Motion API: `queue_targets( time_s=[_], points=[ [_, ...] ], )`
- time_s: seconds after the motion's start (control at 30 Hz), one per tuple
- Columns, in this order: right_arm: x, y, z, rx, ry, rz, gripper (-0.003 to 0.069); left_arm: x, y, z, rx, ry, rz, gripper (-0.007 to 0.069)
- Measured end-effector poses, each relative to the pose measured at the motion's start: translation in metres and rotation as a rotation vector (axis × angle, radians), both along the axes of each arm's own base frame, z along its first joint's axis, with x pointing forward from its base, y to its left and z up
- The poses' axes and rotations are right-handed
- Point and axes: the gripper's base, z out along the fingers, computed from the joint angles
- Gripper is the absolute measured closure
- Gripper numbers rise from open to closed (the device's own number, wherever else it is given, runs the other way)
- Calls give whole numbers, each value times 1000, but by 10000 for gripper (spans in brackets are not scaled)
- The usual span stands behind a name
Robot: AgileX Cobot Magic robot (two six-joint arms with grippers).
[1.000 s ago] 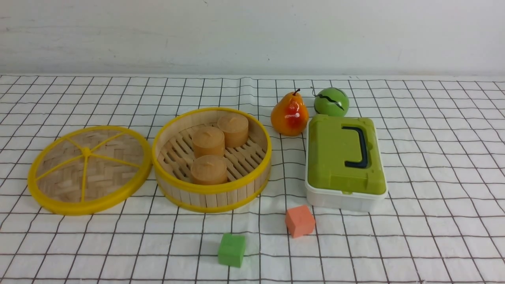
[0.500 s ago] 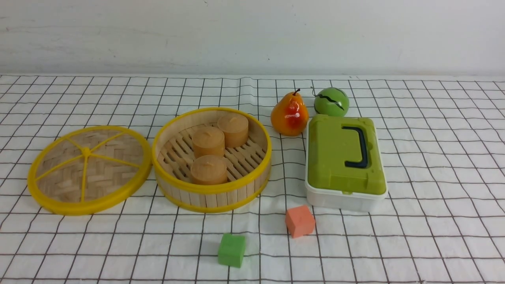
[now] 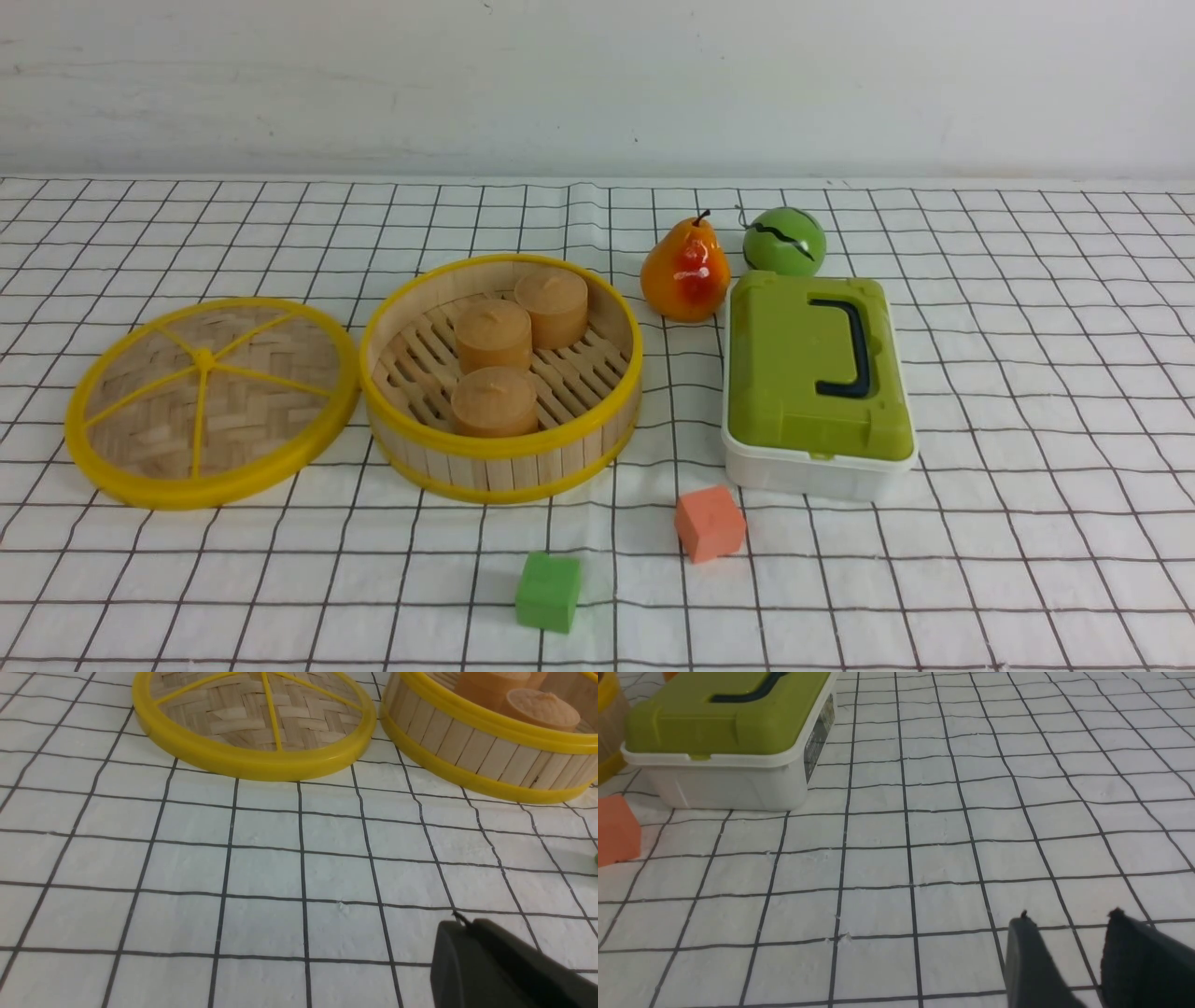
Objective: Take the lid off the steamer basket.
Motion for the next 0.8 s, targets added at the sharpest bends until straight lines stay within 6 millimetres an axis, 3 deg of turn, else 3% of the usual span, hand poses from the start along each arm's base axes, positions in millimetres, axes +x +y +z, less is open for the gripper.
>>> queue_targets(
  time_s=[0.8],
  points=[
    [0, 0, 0, 0, 0, 0, 419, 0, 0, 0, 0, 0, 0, 606]
  ],
)
